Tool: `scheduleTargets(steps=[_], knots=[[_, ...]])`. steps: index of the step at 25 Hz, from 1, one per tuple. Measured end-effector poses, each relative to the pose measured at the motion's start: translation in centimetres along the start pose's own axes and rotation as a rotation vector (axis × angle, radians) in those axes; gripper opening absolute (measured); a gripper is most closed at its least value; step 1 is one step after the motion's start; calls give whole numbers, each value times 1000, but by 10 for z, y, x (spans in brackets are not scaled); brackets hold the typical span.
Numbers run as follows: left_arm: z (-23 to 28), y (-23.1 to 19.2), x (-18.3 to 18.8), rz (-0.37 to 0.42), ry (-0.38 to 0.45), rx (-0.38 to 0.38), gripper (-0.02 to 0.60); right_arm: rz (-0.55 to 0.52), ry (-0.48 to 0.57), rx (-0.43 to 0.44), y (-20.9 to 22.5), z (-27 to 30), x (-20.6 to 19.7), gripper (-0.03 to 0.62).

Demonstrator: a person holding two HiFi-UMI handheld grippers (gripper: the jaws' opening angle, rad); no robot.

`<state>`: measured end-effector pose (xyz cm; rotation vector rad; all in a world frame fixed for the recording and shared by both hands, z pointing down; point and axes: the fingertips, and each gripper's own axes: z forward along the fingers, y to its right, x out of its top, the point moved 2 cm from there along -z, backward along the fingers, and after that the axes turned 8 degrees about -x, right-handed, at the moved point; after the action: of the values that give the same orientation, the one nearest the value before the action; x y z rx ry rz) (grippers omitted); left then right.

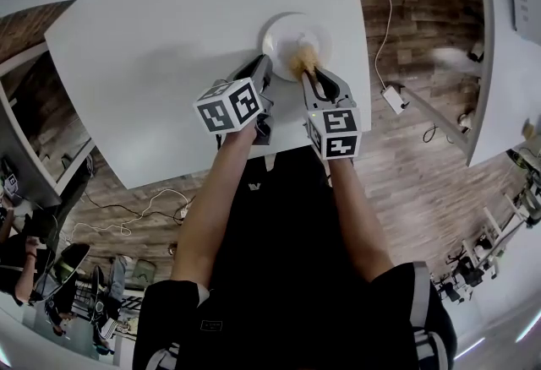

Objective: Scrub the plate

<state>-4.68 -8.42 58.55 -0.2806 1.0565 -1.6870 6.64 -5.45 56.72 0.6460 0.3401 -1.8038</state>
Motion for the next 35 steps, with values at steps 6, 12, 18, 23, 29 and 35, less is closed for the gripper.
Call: scheduleTargets(steps=[6,12,18,23,29,35], knots=[[1,0,-1,14,4,-3,28,-54,-17,79,-37,6,2,57],[1,0,0,13,-11,-7,28,-38,-43,63,-23,7,3,57],[3,0,0,-3,-24,-19,28,-3,-43,-37,25,5,6,57],[3,0,-1,-3,-22,-17,28,7,-37,-95,43,7,14,57],[2,1,-1,14,-23,-17,29,-22,-56,-59,14,16,15,54],[4,-1,0,-8,-21,-19,28,-61,-69,41,-34,24,16,53]])
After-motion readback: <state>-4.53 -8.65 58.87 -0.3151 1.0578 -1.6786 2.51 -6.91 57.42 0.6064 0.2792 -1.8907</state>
